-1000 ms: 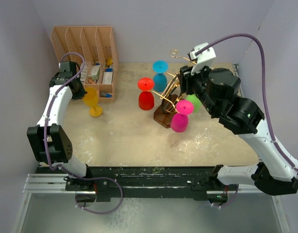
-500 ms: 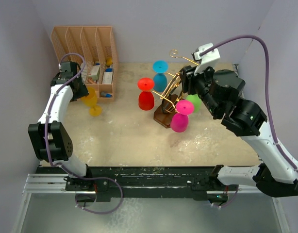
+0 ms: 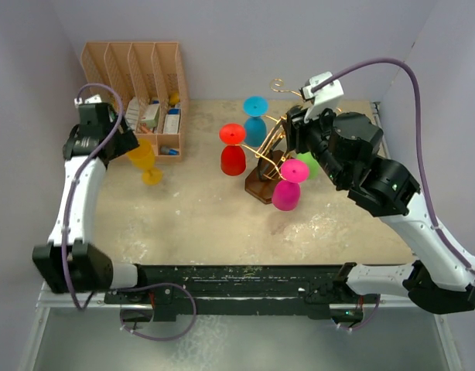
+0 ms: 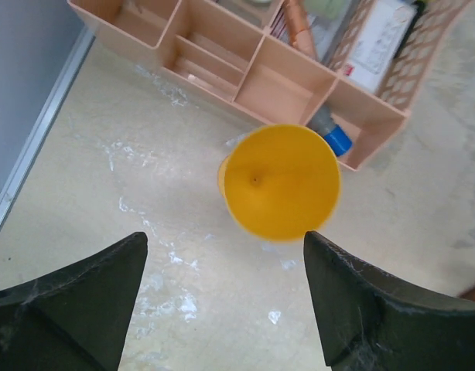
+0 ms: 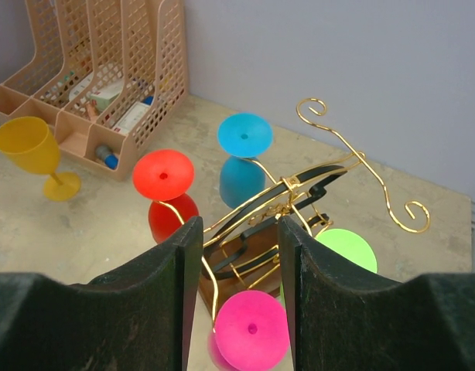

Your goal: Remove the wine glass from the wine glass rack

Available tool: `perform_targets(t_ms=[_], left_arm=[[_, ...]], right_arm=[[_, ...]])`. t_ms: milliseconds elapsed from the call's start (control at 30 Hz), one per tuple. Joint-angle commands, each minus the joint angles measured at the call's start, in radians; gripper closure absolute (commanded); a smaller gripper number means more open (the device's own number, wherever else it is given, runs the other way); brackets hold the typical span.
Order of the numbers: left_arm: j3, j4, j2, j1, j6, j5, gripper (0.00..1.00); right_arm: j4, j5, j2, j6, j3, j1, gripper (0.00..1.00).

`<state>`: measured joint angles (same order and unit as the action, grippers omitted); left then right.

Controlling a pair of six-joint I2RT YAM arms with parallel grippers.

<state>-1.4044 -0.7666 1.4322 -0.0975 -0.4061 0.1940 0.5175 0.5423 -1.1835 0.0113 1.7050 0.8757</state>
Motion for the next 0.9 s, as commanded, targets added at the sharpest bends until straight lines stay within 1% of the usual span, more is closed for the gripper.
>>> perform_targets(t_ms=[0,67,100,200,267,333,400,467,500,533,600,667,767,800,867], left_arm=[[0.086,0.077,-0.292,-0.005,-0.003,-0.097,0.16],[0.173,0.131,-0.451,-0.005,-0.003,-0.213,0.17],[0.211,0.172,-0.519,-0.005,-0.004,-0.277,0.18],[0.314,0.207,-0.678,-0.005,-0.029,-0.412,0.21],[0.358,0.194,-0.757,-0.005,-0.039,-0.453,0.23],[0.391,0.178,-0.808,-0.005,-0.035,-0.499,0.26],[0.418,0.161,-0.823,-0.002,-0.024,-0.565,0.28],[0.457,0.176,-0.848,-0.002,-0.026,-0.636,0.32],[0.484,0.191,-0.862,-0.002,-0.031,-0.664,0.34],[0.506,0.202,-0.871,-0.001,-0.036,-0.682,0.37],[0.548,0.225,-0.889,-0.001,-0.043,-0.696,0.39],[0.579,0.241,-0.903,-0.001,-0.042,-0.703,0.38],[0.601,0.271,-0.909,-0.001,-0.04,-0.725,0.35],[0.604,0.282,-0.908,-0.001,-0.041,-0.732,0.35],[0.61,0.288,-0.906,-0.001,-0.04,-0.73,0.35]], right_arm=[[-0.038,-0.035,0.001,0.029,0.005,-0.013,0.54],[-0.011,-0.099,-0.037,0.053,0.03,-0.051,0.54],[0.003,-0.153,-0.064,0.071,0.05,-0.095,0.53],[0.04,-0.433,-0.165,0.177,0.14,-0.299,0.55],[0.016,-0.599,-0.201,0.262,0.164,-0.434,0.59],[-0.066,-0.741,-0.192,0.372,0.129,-0.563,0.65],[-0.15,-0.857,-0.171,0.49,0.058,-0.681,0.73],[-0.196,-0.943,-0.16,0.59,-0.003,-0.774,0.8],[-0.205,-0.967,-0.154,0.636,-0.035,-0.814,0.84],[-0.209,-0.973,-0.143,0.671,-0.067,-0.849,0.85],[-0.232,-0.973,-0.106,0.714,-0.142,-0.895,0.83],[-0.252,-0.975,-0.064,0.739,-0.213,-0.927,0.74],[-0.261,-0.996,-0.007,0.761,-0.309,-0.969,0.58],[-0.281,-1.03,0.008,0.775,-0.364,-0.987,0.56],[-0.339,-1.096,0.034,0.813,-0.452,-1.024,0.54]])
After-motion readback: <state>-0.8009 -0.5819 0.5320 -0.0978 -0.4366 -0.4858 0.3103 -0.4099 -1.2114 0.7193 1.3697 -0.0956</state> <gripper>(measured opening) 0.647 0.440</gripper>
